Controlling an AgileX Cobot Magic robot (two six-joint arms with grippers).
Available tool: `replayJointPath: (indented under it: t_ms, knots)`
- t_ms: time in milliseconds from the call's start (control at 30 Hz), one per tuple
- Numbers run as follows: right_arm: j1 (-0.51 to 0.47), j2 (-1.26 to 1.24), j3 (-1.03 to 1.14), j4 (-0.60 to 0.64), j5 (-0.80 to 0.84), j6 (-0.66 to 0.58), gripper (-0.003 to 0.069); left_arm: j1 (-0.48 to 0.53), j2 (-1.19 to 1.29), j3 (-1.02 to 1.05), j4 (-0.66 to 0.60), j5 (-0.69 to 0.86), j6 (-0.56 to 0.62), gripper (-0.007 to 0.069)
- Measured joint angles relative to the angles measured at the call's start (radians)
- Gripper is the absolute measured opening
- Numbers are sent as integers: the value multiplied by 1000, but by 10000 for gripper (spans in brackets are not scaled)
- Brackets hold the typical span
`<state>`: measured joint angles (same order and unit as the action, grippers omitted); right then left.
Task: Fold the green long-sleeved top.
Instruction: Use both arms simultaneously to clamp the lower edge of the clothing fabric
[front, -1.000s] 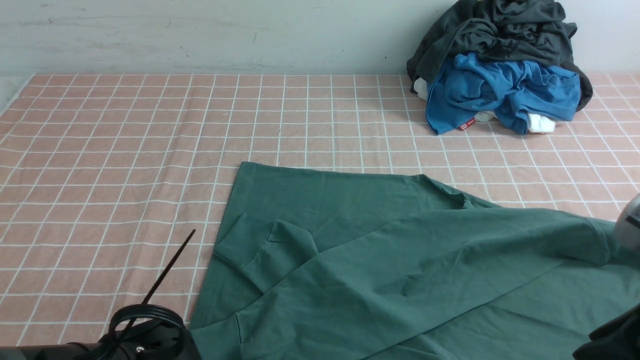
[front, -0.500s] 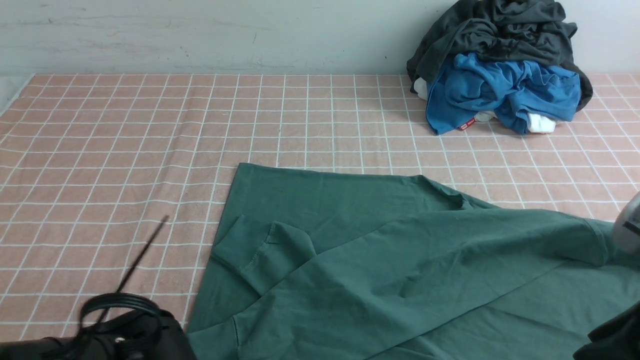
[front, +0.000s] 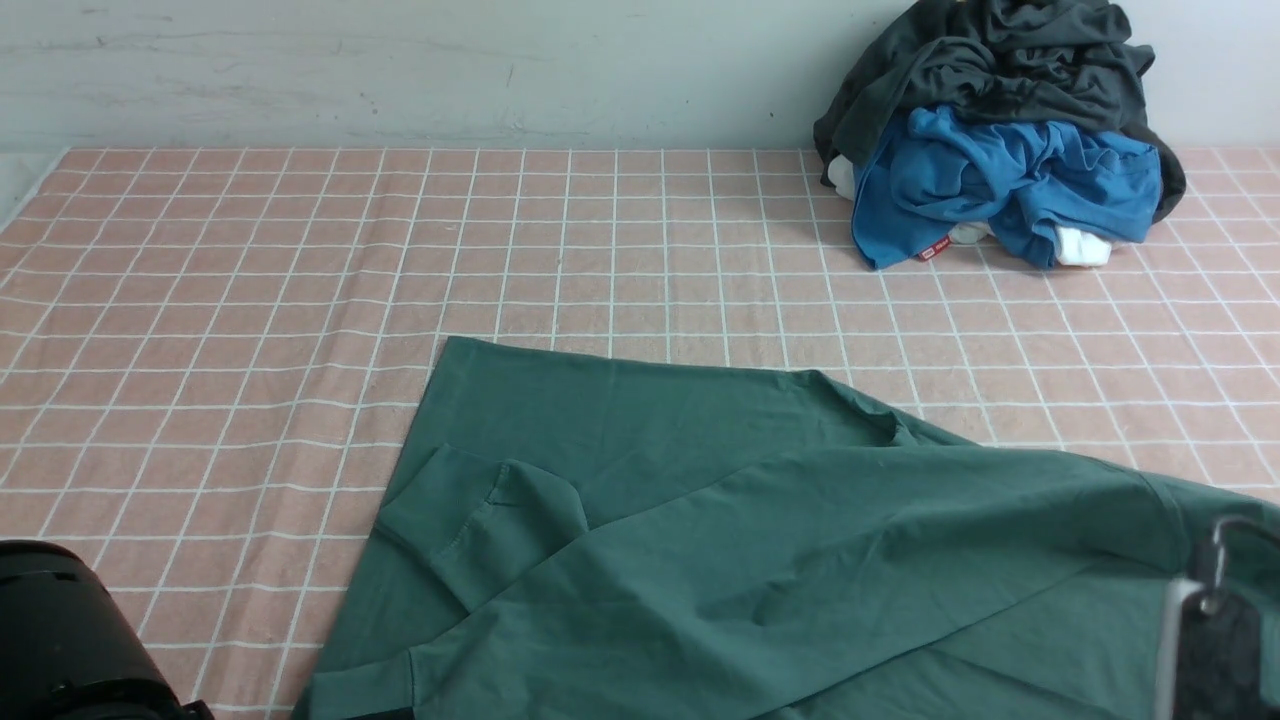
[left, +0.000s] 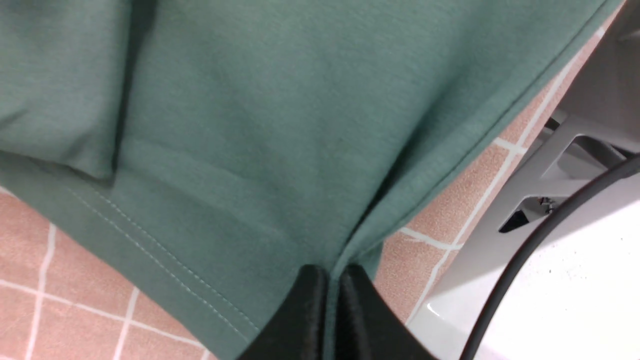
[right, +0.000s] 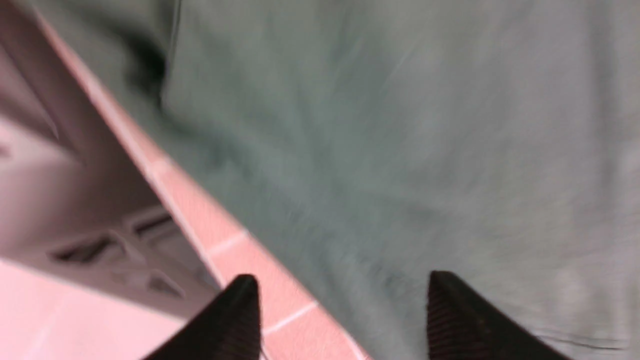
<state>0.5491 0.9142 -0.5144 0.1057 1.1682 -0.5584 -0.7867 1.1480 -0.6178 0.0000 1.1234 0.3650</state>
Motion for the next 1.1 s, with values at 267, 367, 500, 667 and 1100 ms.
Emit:
replayJointPath:
  t_ms: [267, 367, 500, 667, 1100]
  knots:
    - [0, 0, 144, -75, -163, -82, 512, 0, 0, 0, 0, -39, 0, 6]
    - [0, 0, 151, -106, -203, -101, 512, 0, 0, 0, 0, -52, 0, 6]
    - [0, 11, 151, -133, -218, -121, 512, 0, 0, 0, 0, -57, 0, 6]
    - [57, 107, 151, -130, -234, -142, 512, 0, 0, 0, 0, -70, 0, 6]
    - [198, 302, 151, -166, -340, -114, 497, 0, 0, 1, 0, -73, 0, 6]
